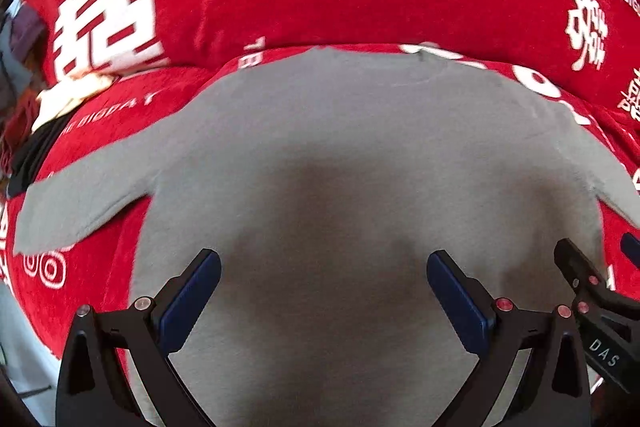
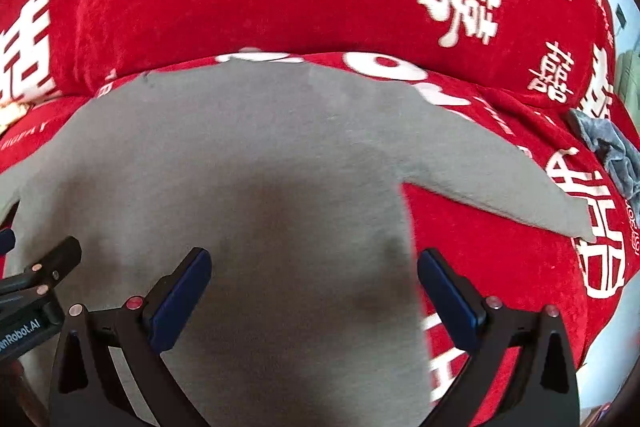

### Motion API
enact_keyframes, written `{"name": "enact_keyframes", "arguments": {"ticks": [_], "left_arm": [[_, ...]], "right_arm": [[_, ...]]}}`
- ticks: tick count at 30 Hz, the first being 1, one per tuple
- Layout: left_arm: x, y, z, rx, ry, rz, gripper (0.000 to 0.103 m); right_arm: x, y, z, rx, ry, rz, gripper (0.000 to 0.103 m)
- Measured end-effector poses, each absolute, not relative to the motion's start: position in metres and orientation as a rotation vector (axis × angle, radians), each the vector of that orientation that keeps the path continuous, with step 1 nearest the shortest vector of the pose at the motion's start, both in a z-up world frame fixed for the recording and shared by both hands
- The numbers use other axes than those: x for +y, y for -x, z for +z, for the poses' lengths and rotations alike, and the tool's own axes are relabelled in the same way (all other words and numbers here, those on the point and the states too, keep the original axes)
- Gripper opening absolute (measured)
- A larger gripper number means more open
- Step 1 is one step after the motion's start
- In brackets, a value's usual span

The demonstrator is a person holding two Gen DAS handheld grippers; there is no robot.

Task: Fold small clothes
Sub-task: 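Grasp a grey sleeve cuff with the right tool and fold it across the body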

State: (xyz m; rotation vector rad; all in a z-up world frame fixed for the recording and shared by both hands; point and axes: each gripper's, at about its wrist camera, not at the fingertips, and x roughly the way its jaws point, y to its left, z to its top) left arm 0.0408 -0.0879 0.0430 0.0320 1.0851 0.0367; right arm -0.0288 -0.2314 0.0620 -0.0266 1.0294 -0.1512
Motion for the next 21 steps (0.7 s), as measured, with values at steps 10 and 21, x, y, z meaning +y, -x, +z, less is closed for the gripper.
{"name": "enact_keyframes", "arguments": {"ticks": [10,21], "left_arm": [[-0.175,-0.075,0.042,1.110,-0.095,-0.062,0.103],[-0.247,-0.106,0.034,1.129,-0.173,-0.098,0.103]], "right_arm": [[-0.381,0.036,0.056,1.035,-0.227,-0.366,0.102],[-0.520,0.054,0.035,0.996,-0.485,-0.546,0.102]]}}
